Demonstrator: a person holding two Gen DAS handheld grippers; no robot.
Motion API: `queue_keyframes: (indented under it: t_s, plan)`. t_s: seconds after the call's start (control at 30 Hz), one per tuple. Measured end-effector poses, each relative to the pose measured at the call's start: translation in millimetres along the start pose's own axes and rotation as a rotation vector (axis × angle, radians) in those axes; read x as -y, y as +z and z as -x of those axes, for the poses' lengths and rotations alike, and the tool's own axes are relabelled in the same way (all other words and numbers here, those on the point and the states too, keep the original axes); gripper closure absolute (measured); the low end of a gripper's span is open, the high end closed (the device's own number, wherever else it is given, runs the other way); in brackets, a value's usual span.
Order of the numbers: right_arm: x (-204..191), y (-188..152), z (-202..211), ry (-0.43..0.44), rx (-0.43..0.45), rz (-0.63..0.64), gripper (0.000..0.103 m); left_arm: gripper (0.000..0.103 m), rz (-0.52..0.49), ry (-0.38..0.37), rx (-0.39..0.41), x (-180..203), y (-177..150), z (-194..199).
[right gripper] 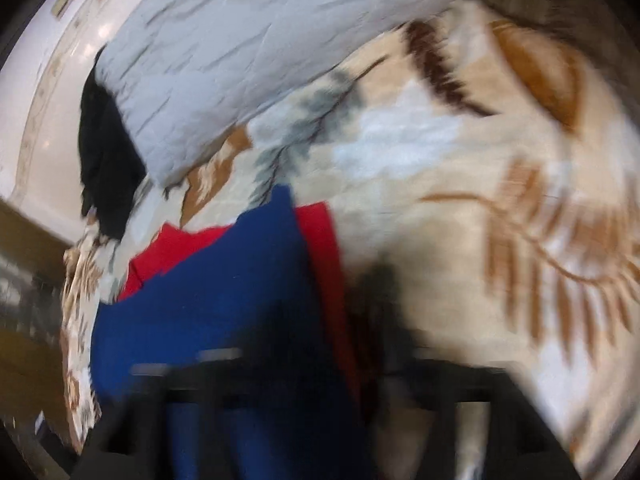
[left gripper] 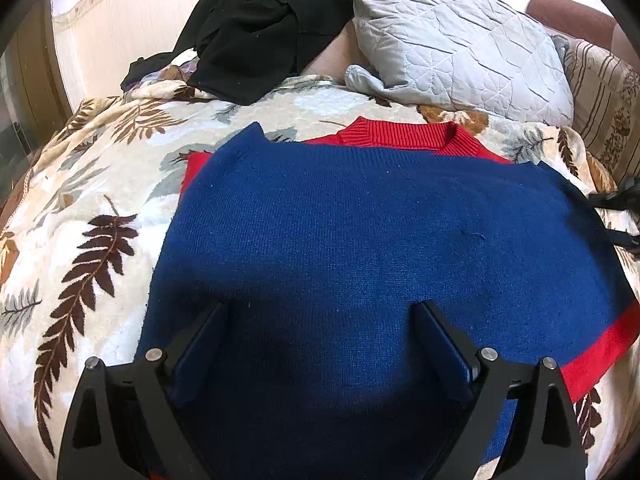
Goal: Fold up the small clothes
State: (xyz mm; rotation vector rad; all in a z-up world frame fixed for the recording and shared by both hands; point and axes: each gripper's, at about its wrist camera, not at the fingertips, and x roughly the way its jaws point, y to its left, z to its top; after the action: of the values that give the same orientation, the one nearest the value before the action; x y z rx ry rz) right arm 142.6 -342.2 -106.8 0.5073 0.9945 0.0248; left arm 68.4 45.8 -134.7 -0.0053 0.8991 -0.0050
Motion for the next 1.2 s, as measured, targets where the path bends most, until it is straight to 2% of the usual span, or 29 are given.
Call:
queue_keyframes:
  t_s: [0.07, 0.13, 0.27, 0.33, 0.4, 0.43, 0.47, 0.5, 0.6, 0.73, 0.97, 1.2]
  plan:
    - [-8.7, -19.5, 26.5, 0.074, 0.017, 0.028, 0.022, 0.008, 0.022, -0.019, -0.018, -4.3, 2.8, 8.4]
    - [-18.7, -42.9, 51.6, 0.147, 0.033, 0.059, 0.022, 0.008, 0.068, -0.043, -0.001, -12.9, 1.6, 26.2]
    - [-32.0, -102.2, 75.3, 0.368, -0.039, 0.064, 0.021, 0.008, 0.116, -0.042, 0.079, -37.2, -17.5, 66.8]
    - [-29.3, -122.1, 66.0, 0.413, -0.078, 0.059, 0.022, 0.008, 0.149, -0.026, 0.049, -48.8, -29.7, 63.1]
    - [-7.3, -131.1, 44.6, 0.302, -0.089, -0.013, 0.022, 0.008, 0.172, 0.048, -0.102, -60.9, -43.8, 33.0]
    - [8.5, -134.1, 35.0, 0.248, -0.117, -0.101, 0.022, 0.008, 0.201, 0.032, -0.111, -68.2, -48.0, 29.8]
    - [25.1, -138.4, 37.6, 0.305, -0.103, -0.214, 0.025, 0.008, 0.215, 0.034, -0.077, -71.1, -47.6, 40.0]
    - [26.6, -139.5, 45.7, 0.326, -0.086, -0.22, 0.025, 0.008, 0.218, 0.053, -0.066, -72.3, -46.3, 47.8]
    - [18.4, -147.4, 63.7, 0.311, -0.05, -0.128, 0.024, 0.008, 0.194, 0.061, 0.005, -73.9, -44.4, 69.5]
    - [18.6, -162.2, 56.9, 0.307, -0.076, -0.112, 0.024, 0.008, 0.205, 0.066, -0.033, -78.0, -50.6, 69.8]
    - [4.6, -162.6, 52.9, 0.285, -0.061, -0.046, 0.024, 0.008, 0.19, 0.078, -0.011, -77.9, -54.0, 81.5]
    - [12.9, -164.0, 51.6, 0.311, -0.06, -0.078, 0.024, 0.008, 0.174, 0.085, -0.014, -73.7, -49.4, 76.7]
